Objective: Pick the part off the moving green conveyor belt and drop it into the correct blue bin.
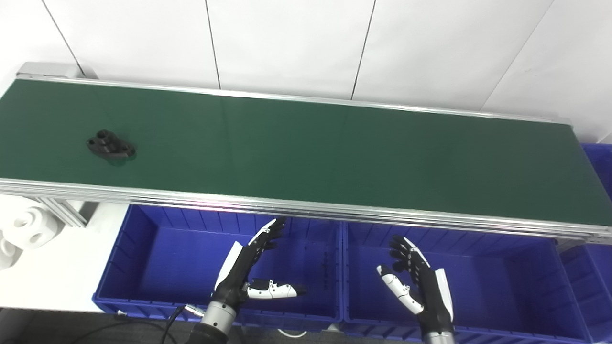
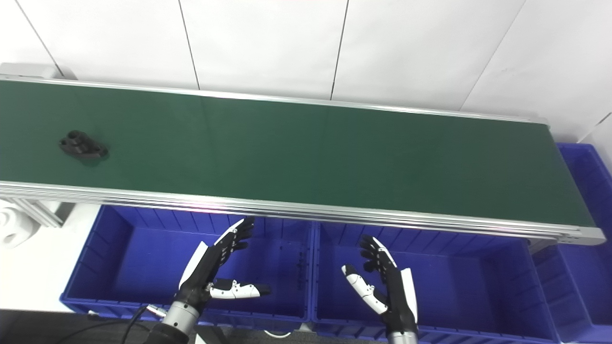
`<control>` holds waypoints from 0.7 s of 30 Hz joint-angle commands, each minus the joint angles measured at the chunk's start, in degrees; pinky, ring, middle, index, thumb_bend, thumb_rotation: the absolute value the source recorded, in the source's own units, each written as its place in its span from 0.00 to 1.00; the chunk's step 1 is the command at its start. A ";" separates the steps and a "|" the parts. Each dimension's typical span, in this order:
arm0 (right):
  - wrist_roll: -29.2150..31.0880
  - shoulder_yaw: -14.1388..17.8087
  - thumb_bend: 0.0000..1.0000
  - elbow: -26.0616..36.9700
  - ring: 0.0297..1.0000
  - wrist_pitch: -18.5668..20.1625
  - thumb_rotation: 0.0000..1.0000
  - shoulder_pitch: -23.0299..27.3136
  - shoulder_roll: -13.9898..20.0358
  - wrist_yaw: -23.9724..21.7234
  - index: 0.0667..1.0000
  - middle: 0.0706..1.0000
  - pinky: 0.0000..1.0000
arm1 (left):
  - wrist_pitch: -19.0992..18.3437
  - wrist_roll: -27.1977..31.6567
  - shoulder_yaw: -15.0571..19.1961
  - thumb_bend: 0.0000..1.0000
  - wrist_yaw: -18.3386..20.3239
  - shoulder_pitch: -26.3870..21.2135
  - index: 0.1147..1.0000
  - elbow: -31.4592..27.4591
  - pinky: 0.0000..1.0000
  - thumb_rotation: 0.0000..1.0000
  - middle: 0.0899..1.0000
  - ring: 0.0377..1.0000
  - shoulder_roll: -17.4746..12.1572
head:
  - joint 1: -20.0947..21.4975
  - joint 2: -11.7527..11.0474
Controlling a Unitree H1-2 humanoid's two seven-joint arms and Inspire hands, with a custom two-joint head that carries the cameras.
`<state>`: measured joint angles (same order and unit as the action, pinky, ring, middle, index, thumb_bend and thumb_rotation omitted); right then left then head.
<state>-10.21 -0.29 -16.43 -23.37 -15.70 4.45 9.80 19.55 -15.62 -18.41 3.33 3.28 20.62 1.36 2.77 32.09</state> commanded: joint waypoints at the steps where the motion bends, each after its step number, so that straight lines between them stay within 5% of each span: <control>1: -0.16 0.13 0.68 0.13 0.81 -3.48 0.62 0.32 1.10 0.88 0.85 0.83 0.74 | 2.82 -0.97 -0.92 0.72 -0.79 -1.13 0.90 0.39 0.84 0.24 0.91 0.89 1.20 | -1.81 -0.51; 4: 0.64 -0.14 0.65 -1.18 0.81 -3.54 0.62 0.75 1.80 1.29 0.85 0.83 0.71 | 3.28 -1.34 -1.46 0.73 -1.21 -1.55 0.90 2.28 0.83 0.26 0.91 0.88 1.82 | -5.78 -2.10; 11: -1.03 -2.86 0.54 -4.02 0.82 -3.55 0.65 2.18 3.79 6.32 0.86 0.83 0.81 | 5.92 -3.10 -1.88 0.77 -3.83 -2.84 0.88 6.09 0.78 0.23 0.88 0.85 2.69 | -10.81 -4.65; 21: -1.35 -3.95 0.33 -4.27 0.85 -3.55 0.45 2.21 4.35 8.96 0.89 0.85 0.88 | 6.31 -3.72 -1.88 0.80 -4.70 -3.76 0.86 7.66 0.78 0.21 0.86 0.84 3.12 | -15.25 -5.76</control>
<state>-12.04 -4.44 -21.65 -24.17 -13.50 8.22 18.49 23.65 -19.25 -20.21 -0.32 0.97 28.99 3.52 -12.57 26.28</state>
